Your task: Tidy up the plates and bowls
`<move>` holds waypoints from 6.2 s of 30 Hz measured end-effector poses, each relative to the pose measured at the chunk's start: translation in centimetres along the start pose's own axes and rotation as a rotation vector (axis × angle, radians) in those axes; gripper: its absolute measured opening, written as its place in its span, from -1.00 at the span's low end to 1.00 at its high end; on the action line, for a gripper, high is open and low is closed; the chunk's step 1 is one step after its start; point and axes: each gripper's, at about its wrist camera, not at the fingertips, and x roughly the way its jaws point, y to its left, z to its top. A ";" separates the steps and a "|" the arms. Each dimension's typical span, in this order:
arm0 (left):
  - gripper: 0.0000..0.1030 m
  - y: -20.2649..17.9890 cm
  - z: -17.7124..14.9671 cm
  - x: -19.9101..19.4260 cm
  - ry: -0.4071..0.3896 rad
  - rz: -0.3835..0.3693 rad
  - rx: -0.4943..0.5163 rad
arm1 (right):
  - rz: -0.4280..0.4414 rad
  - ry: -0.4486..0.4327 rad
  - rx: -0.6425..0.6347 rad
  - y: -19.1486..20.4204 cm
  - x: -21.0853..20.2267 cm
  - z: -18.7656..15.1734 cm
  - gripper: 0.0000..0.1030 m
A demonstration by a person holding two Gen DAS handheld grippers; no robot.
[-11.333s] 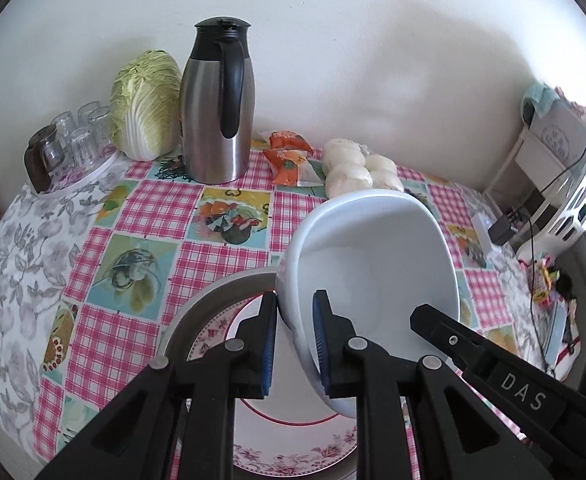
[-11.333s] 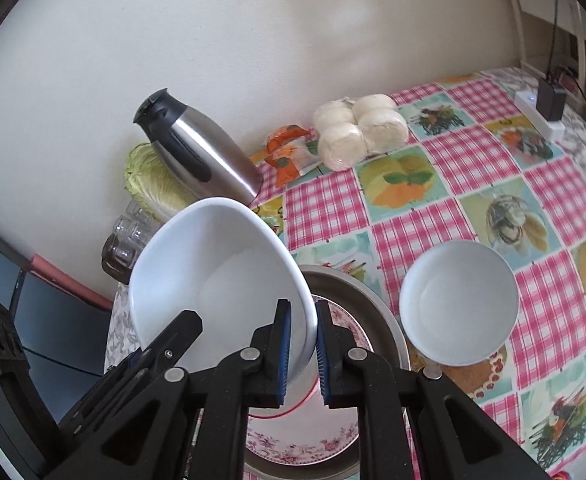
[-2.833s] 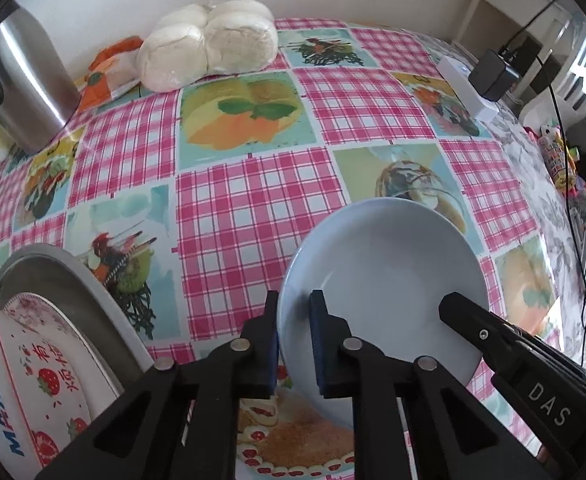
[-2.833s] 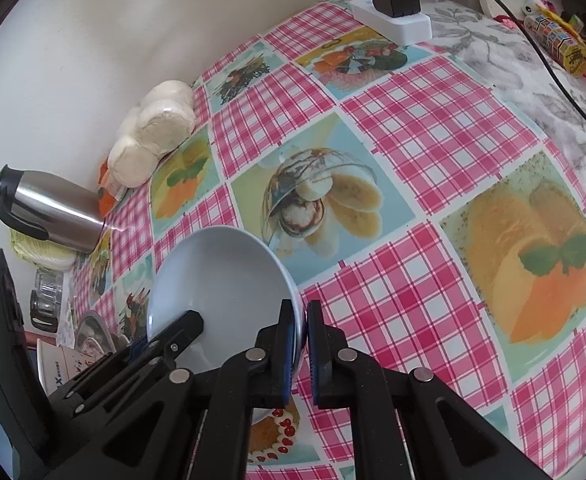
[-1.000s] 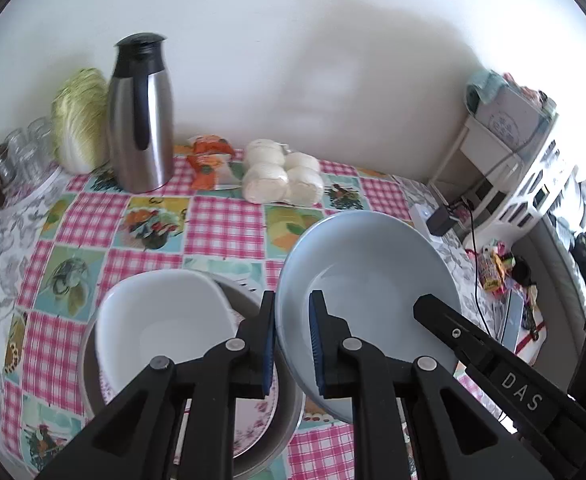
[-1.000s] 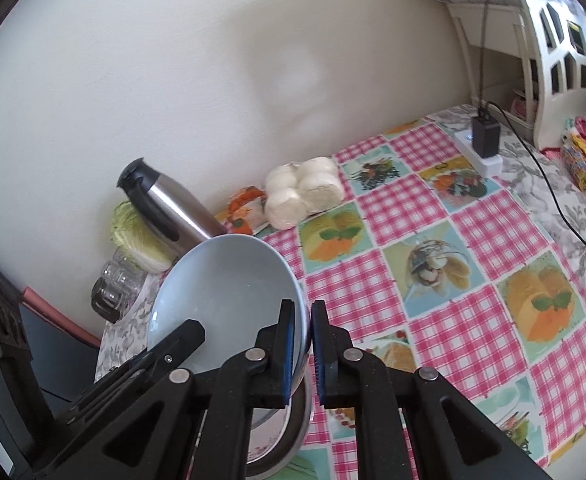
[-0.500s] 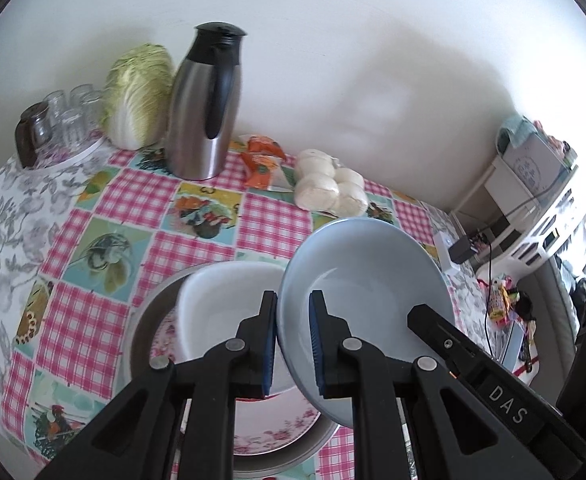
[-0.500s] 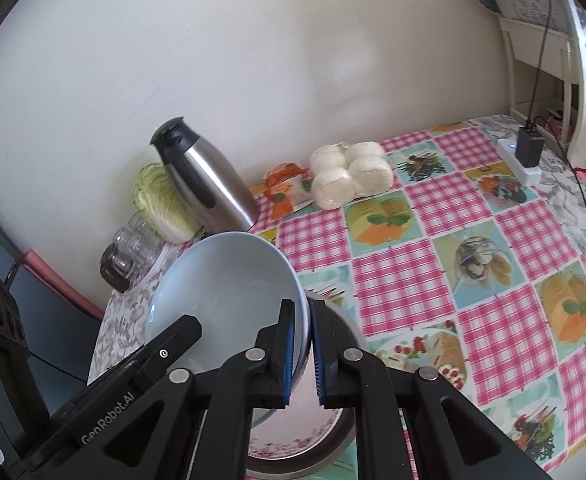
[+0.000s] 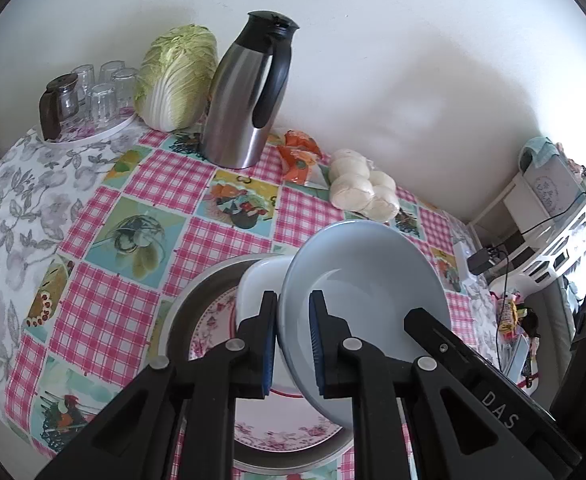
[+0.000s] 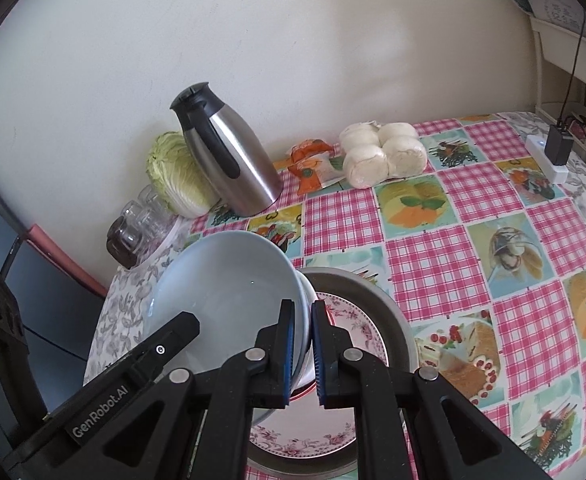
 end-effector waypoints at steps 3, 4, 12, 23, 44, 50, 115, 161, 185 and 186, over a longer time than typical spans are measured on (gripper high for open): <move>-0.72 0.3 -0.1 0.6 0.016 0.016 -0.008 | 0.004 0.018 0.002 0.0 0.9 -0.1 -0.78; -0.72 0.4 -0.1 0.9 0.025 0.019 -0.011 | 0.003 0.024 0.003 0.0 1.3 -0.1 -0.78; -0.72 0.9 -0.2 2.3 0.053 0.043 -0.024 | -0.015 0.056 0.000 -0.2 3.2 -0.2 -0.78; -0.61 0.7 -0.2 3.2 0.069 0.050 -0.007 | -0.013 0.056 0.009 -0.6 4.1 -0.2 -0.78; 0.02 -0.5 -0.1 2.3 0.033 0.061 0.069 | -0.005 0.049 0.022 -1.3 4.3 0.0 -0.78; 0.02 0.9 0.1 2.1 0.018 0.076 -0.001 | 0.002 0.050 0.024 -1.4 4.3 -0.1 -0.79; 1.00 4.6 -4.5 -1.0 -0.045 0.316 0.085 | -0.078 -0.015 -0.155 -3.6 -0.2 -2.8 1.00; 1.00 4.6 -8.6 1.7 0.078 0.253 0.379 | -0.139 0.142 -0.358 -2.3 2.1 -8.5 1.00; 1.00 5.0 -8.4 1.8 0.087 0.273 0.354 | -0.148 0.158 -0.360 -2.4 2.4 -8.6 1.00; 1.00 5.1 -8.4 1.8 0.089 0.275 0.351 | -0.149 0.159 -0.360 -2.4 2.5 -8.6 1.00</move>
